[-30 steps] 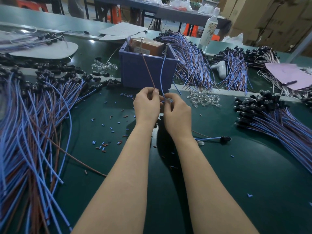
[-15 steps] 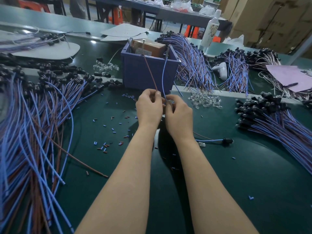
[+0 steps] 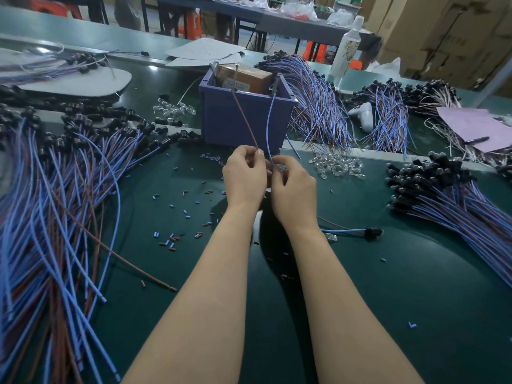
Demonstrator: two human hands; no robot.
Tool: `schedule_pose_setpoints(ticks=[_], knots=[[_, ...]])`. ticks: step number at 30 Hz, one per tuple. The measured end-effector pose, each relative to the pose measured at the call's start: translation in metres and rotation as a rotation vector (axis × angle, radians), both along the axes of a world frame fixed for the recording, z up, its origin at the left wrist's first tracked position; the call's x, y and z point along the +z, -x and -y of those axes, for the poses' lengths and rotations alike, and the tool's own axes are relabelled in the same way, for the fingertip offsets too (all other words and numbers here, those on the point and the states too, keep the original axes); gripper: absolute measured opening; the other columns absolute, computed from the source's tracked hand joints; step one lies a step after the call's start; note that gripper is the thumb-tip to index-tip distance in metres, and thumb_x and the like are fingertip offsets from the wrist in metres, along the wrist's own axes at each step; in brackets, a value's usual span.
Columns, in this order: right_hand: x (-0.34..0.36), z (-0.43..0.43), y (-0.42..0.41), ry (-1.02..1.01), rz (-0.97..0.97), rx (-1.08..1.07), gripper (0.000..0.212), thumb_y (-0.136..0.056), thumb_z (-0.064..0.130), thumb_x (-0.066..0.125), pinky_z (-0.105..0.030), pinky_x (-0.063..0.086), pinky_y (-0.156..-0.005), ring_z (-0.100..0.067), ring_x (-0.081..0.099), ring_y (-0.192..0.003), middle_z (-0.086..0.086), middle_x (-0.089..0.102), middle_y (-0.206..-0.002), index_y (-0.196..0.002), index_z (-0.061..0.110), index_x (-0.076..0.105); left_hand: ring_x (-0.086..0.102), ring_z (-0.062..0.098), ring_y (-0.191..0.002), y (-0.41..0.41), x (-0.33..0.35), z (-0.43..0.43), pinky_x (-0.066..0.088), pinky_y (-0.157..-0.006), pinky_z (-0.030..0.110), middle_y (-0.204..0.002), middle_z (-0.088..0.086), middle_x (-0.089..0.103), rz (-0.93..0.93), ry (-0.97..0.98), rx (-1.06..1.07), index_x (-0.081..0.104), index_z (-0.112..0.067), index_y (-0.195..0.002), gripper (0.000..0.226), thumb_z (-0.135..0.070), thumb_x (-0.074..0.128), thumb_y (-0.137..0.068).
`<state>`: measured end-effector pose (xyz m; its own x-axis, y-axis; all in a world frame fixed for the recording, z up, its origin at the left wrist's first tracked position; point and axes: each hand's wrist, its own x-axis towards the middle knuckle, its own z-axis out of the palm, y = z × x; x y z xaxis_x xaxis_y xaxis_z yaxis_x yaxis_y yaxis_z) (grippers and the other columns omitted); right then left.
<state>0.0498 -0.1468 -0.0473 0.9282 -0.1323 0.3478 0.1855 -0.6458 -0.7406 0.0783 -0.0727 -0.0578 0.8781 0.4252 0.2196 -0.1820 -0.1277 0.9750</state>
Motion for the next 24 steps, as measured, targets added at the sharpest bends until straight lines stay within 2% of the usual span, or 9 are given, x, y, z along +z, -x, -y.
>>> schedule_pose_setpoints(ticks=[8, 16, 18, 21, 24], knots=[[-0.001, 0.001, -0.001, -0.003, 0.001, -0.005, 0.025, -0.093, 0.011, 0.049, -0.035, 0.042, -0.085, -0.029, 0.062, -0.098, -0.009, 0.07, -0.104, -0.112, 0.013, 0.064, 0.061, 0.015, -0.061, 0.001, 0.001, -0.001, 0.052, -0.071, 0.028, -0.069, 0.0, 0.064, -0.027, 0.014, -0.025, 0.059, -0.012, -0.085, 0.011, -0.013, 0.053, -0.094], [-0.001, 0.001, -0.001, 0.003, 0.011, 0.0, 0.025, -0.094, 0.012, 0.048, -0.035, 0.043, -0.084, -0.029, 0.062, -0.098, -0.009, 0.07, -0.104, -0.112, 0.014, 0.064, 0.06, 0.008, -0.057, 0.003, 0.002, -0.001, 0.051, -0.067, 0.024, -0.066, -0.005, 0.062, -0.036, 0.027, -0.041, 0.059, -0.012, -0.088, 0.009, -0.013, 0.053, -0.094], [-0.001, 0.001, -0.001, 0.005, 0.011, 0.01, 0.025, -0.093, 0.012, 0.048, -0.034, 0.042, -0.084, -0.029, 0.062, -0.098, -0.009, 0.07, -0.104, -0.112, 0.014, 0.064, 0.062, 0.013, -0.063, 0.004, 0.004, -0.001, 0.053, -0.072, 0.029, -0.07, -0.003, 0.063, -0.041, 0.036, -0.053, 0.061, -0.013, -0.089, 0.01, -0.013, 0.053, -0.094], [0.001, 0.001, 0.001, -0.001, 0.028, 0.044, 0.027, -0.091, 0.009, 0.049, -0.031, 0.042, -0.082, -0.026, 0.062, -0.096, -0.006, 0.071, -0.103, -0.113, 0.015, 0.065, 0.064, 0.021, -0.081, 0.007, 0.008, 0.0, 0.054, -0.084, 0.039, -0.082, 0.002, 0.066, -0.044, 0.041, -0.086, 0.066, -0.013, -0.093, 0.012, -0.018, 0.055, -0.094], [0.007, 0.001, 0.005, -0.012, 0.057, 0.123, 0.026, -0.092, 0.011, 0.051, -0.026, 0.041, -0.077, -0.021, 0.063, -0.089, -0.003, 0.072, -0.096, -0.112, 0.017, 0.065, 0.061, 0.018, -0.082, 0.011, 0.017, -0.002, 0.053, -0.086, 0.041, -0.085, 0.003, 0.065, -0.011, 0.071, -0.077, 0.067, -0.009, -0.095, 0.015, -0.018, 0.055, -0.095]])
